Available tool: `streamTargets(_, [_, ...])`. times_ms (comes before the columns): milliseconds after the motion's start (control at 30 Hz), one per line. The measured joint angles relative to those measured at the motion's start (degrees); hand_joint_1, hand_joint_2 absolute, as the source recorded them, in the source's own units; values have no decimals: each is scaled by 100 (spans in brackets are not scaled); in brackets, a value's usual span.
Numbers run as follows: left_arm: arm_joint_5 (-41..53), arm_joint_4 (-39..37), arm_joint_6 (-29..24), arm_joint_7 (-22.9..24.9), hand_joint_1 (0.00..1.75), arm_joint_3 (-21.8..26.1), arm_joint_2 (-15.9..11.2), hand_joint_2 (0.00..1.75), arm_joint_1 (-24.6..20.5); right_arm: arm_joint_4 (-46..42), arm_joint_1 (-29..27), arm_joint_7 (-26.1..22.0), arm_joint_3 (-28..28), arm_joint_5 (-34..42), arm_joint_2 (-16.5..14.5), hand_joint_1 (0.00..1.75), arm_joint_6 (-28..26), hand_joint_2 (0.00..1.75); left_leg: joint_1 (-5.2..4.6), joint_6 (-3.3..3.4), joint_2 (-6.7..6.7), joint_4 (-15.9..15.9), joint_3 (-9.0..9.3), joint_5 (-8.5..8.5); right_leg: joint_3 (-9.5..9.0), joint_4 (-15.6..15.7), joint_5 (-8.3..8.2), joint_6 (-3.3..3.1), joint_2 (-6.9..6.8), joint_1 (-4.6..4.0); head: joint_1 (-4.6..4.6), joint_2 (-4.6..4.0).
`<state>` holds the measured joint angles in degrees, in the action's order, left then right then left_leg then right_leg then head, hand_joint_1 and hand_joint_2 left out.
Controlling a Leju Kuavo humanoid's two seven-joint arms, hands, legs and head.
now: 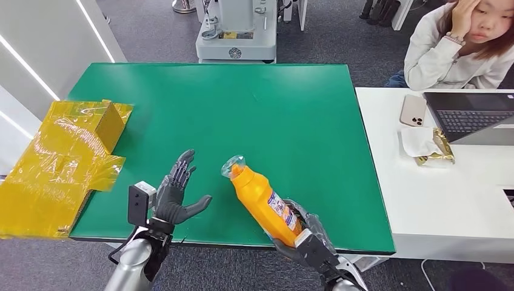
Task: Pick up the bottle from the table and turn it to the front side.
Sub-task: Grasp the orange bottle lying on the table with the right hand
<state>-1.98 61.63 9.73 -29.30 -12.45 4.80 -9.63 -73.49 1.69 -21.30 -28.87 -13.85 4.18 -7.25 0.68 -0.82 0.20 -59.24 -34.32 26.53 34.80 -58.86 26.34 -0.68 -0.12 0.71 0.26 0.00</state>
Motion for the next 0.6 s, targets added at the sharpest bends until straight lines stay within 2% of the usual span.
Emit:
streamTargets(167, [-65, 1, 481, 342, 0, -68, -66, 175, -297, -67, -9, -168, 211, -15, -242, 175, -92, 175, 1, -1, 1, 0, -3, -2, 4, 0, -1, -1, 1, 0, 0, 0])
streamTargets(333, [-366, -150, 1152, 776, 0, -242, -135, 175, -970, -59, 387, -351, 375, -12, -468, 175, -125, 175, 0, -5, -1, -1, -3, -9, 3, -1, -5, -2, -1, 0, 1, 0])
streamTargets(467, [-546, -477, 1366, 940, 0, -450, -147, 175, -1537, -100, 630, -389, 416, -87, -568, 175, -87, 175, 0, -5, 0, -2, -3, -9, 3, -1, -10, -5, 1, 0, 1, 0])
streamTargets(600, [-670, -755, 1497, 1012, 0, -612, -146, 175, -1897, -115, 795, -389, 420, -147, -614, 175, -56, 175, -1, -5, 0, -3, -6, -8, 7, -1, -9, -5, 1, 0, 0, 0])
